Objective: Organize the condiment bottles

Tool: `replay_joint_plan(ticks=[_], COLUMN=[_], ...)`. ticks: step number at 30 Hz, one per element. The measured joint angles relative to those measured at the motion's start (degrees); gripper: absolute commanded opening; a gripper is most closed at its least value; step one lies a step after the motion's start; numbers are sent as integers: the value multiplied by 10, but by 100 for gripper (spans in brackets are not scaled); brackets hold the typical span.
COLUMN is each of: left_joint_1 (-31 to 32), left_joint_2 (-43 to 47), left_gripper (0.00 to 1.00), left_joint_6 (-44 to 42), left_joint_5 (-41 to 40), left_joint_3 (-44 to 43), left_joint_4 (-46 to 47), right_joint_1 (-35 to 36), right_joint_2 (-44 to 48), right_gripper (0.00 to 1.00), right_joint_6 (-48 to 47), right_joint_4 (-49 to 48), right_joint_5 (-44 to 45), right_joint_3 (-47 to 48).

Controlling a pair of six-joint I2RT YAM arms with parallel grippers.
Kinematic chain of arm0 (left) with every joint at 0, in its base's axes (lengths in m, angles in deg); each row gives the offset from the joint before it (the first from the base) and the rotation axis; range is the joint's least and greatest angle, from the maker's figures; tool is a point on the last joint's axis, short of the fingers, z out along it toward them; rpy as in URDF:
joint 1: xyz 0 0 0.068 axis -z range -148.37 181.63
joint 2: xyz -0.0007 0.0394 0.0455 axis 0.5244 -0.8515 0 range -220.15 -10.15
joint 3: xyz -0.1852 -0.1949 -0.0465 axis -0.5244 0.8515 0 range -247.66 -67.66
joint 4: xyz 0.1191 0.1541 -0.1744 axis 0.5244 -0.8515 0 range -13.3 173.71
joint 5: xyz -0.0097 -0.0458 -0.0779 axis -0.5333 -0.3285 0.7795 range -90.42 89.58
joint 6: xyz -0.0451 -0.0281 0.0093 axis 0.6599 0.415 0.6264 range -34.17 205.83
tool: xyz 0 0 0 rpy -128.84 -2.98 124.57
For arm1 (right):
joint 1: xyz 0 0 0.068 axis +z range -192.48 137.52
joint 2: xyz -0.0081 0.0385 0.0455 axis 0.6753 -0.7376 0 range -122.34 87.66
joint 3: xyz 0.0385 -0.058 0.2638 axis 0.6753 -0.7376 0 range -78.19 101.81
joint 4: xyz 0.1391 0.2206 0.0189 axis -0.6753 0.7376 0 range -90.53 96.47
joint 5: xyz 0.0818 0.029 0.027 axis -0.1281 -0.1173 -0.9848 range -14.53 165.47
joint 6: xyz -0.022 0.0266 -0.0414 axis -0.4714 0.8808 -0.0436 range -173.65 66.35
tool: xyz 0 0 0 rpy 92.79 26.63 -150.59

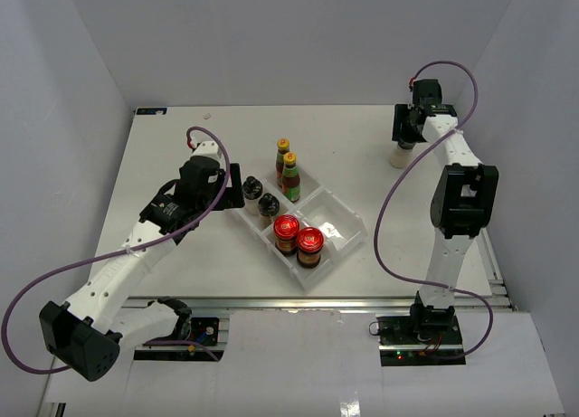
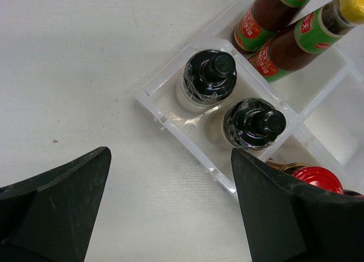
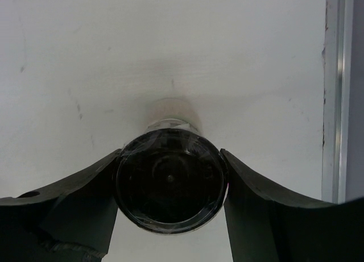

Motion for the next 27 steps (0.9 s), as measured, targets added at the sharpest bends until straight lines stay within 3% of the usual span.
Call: replay_joint_plan(ticks=[10,15,22,27], left_joint_1=[0,0,0,0], left_joint_2=[26,38,48,51], left_gripper=[98,98,98,98], left_joint_6=[13,23,39,47], left_joint_5=[26,30,40,46], left_joint_3=[0,0,0,0], left_joint_4=[0,-2,-5,-5], right_joint_1=[194,258,329,358], right_joint_2=[258,370,488,511], right_gripper=[8,8,8,8], right_joint_6=[-6,-5,5,13], right_joint_4=[7,-1,-32,-53], right_joint_5=[-5,-14,-24,-38], right_joint_3=[-131,-222,-372,-438])
